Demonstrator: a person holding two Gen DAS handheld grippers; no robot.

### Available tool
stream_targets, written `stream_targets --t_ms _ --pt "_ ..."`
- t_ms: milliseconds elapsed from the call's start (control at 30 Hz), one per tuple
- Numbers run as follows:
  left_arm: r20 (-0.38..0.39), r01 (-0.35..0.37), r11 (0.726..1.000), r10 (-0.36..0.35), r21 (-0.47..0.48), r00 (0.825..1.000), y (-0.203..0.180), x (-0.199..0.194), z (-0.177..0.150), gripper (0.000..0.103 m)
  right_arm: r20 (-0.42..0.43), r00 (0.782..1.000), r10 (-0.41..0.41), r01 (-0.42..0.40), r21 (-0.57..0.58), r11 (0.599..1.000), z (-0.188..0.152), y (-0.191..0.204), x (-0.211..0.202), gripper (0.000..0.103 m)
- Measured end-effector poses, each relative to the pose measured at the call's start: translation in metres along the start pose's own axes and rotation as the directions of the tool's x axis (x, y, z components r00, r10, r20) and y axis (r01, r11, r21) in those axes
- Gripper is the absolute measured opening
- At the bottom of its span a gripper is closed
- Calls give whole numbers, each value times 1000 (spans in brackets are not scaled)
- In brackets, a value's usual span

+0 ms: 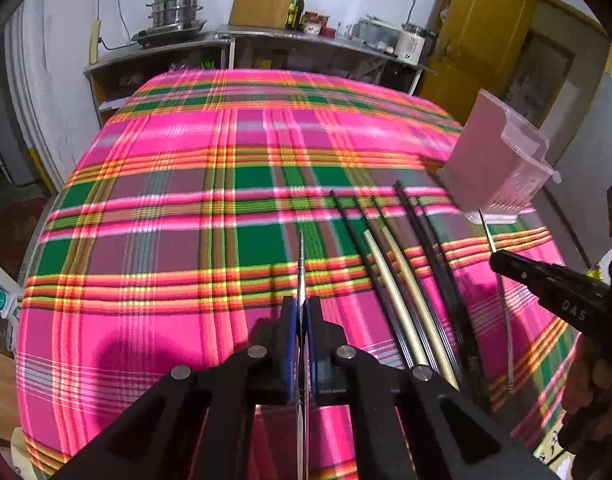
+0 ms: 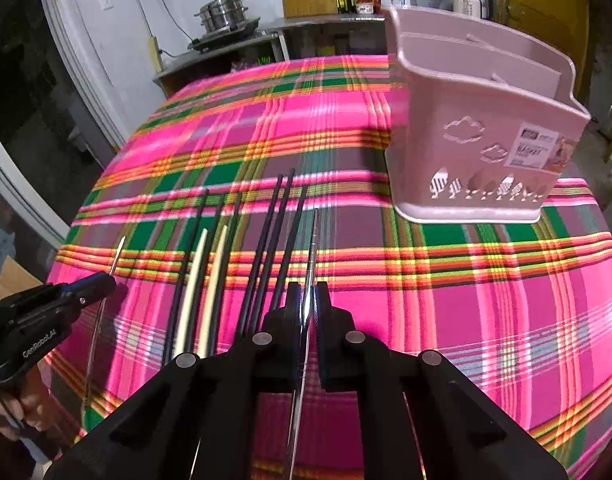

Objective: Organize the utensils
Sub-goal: 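Lower the left tool and close on a thin rod while the right tool grasps another, then lift the held rods with both tools and carry them over the pink basket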

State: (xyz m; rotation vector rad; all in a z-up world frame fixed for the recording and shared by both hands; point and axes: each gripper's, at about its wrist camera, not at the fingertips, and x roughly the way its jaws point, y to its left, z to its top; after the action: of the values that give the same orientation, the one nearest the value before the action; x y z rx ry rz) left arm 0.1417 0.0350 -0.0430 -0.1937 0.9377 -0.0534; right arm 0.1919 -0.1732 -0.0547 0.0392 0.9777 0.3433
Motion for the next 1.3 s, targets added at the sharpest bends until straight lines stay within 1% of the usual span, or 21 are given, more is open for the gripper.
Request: stream_targets --t_ms 200,367,467,533,667,867,900,1033,1200,1300 --pt "71 40 999 -41 17 997 -10 -37 15 5 75 997 20 -20 5 1000 5 -3 -35 6" --pt "121 80 996 -84 34 989 -21 -69 25 5 137 990 28 -28 3 1000 11 -3 -63 6" --pt "145 79 995 -86 55 986 -28 -81 27 5 169 985 29 -29 -1 1000 13 -2 -78 6" --pt "146 81 995 -89 60 985 -31 -84 28 5 175 984 28 -28 -2 1000 12 -2 -82 6" --pt "143 88 994 -95 58 985 -31 -86 27 5 150 988 32 -34 12 999 6 -5 -74 6" --pt "161 91 994 -100 63 982 -30 -95 26 5 59 998 34 -35 25 999 -5 -6 -37 7" --pt "163 93 994 -102 62 981 -30 -96 27 5 40 999 32 -33 29 999 -7 -6 -28 8" --pt "166 97 993 -107 63 980 -30 -97 27 5 -9 1000 29 -29 24 999 -10 -4 -4 11" --pt "159 102 993 -111 61 981 -29 -96 26 5 -83 997 5 -2 28 1000 -10 -6 25 11" --pt "153 102 993 -110 61 982 -29 -93 26 5 -88 996 -4 6 16 1000 -9 -4 31 11"
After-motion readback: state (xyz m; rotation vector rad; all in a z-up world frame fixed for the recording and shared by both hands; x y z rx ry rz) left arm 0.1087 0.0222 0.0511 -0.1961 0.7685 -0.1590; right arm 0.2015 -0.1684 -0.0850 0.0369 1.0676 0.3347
